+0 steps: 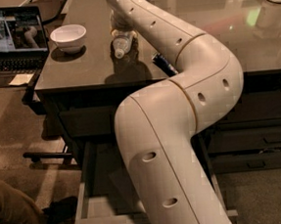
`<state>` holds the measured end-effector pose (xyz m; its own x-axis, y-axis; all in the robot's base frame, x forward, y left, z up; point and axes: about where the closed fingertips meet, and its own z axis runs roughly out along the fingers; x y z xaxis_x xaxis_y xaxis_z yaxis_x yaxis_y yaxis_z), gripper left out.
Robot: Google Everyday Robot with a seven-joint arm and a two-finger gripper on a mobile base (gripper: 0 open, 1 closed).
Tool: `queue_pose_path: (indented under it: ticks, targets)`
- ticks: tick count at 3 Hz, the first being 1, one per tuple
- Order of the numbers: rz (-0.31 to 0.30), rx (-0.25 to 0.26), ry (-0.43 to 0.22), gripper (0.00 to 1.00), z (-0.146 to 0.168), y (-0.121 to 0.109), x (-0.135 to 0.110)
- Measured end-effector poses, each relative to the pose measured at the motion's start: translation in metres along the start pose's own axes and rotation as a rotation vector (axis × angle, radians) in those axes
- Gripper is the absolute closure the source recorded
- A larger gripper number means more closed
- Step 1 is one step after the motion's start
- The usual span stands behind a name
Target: Place blue plastic bottle into middle drawer
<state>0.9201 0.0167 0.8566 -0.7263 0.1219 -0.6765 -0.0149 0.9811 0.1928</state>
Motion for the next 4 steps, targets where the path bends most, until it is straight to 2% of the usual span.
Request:
queue_pose_path:
  ticks: [1,2,4]
  targets:
    - [0.009,-0.050,-0.035,1.00,-0.023,-0.014,-0.010]
    - [0.018,-0.151,-0.066,1.00,-0.058,-0.027,-0.013]
    - [0.035,-0.364,-0.045,1.00,-0.127,-0.044,-0.007]
